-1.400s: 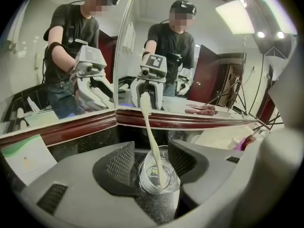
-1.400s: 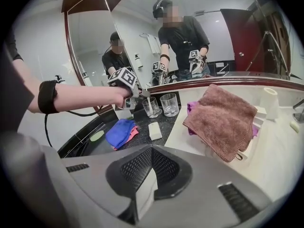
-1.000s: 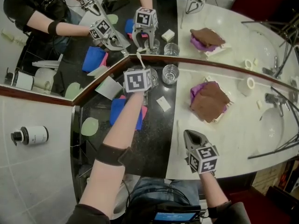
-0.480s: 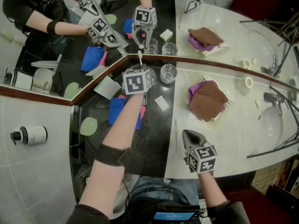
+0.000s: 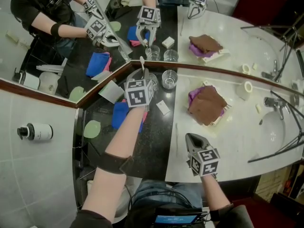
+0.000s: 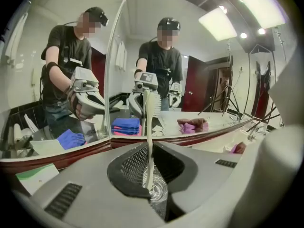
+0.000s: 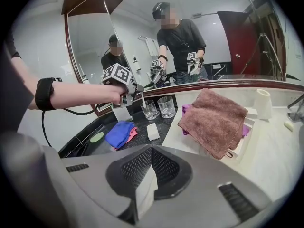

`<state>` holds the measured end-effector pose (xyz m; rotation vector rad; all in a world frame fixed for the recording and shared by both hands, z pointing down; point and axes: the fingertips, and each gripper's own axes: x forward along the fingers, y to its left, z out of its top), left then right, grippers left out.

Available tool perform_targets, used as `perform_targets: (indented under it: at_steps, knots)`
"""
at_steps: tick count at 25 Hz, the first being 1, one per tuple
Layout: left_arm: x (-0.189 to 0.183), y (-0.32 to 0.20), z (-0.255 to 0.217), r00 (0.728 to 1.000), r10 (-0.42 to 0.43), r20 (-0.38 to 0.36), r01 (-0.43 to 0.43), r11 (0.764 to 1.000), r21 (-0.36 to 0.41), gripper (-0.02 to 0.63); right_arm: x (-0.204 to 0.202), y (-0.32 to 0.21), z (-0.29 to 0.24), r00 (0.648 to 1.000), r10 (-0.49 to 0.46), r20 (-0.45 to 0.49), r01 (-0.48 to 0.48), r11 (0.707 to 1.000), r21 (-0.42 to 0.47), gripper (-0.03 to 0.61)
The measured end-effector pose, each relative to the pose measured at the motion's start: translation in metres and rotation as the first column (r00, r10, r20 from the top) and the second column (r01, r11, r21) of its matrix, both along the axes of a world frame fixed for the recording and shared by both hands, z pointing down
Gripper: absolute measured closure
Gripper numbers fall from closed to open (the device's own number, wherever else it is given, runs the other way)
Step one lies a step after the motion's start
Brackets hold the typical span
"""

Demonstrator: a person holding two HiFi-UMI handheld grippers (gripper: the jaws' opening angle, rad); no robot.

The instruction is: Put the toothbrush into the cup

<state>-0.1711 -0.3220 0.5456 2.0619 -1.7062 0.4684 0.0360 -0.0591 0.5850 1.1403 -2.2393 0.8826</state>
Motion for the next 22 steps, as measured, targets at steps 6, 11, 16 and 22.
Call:
perform_targets:
  at_steps: [6, 11, 16, 22]
  knots:
    - [0.004, 0.028, -0.043, 0.999, -0.002, 0.032, -0.003, 0.988, 0.152, 0.588, 0.007, 0.005, -0.016, 1.0, -0.025, -0.004, 0.025, 0.999, 0.03, 0.56]
    - [0.015, 0.068, -0.068, 0.999, 0.002, 0.043, -0.01, 0.983, 0.182, 0.588, 0.018, 0.011, -0.031, 0.998, -0.052, -0.019, 0.053, 0.997, 0.058, 0.56]
    - [0.022, 0.115, -0.081, 0.999, 0.001, 0.05, -0.008, 0.989, 0.148, 0.588, 0.027, 0.017, -0.042, 0.997, -0.079, -0.023, 0.081, 0.993, 0.085, 0.56]
    - [0.044, 0.175, -0.067, 0.999, 0.027, 0.029, -0.028, 0.999, 0.019, 0.588, 0.041, 0.026, -0.045, 0.994, -0.102, -0.027, 0.104, 0.991, 0.09, 0.56]
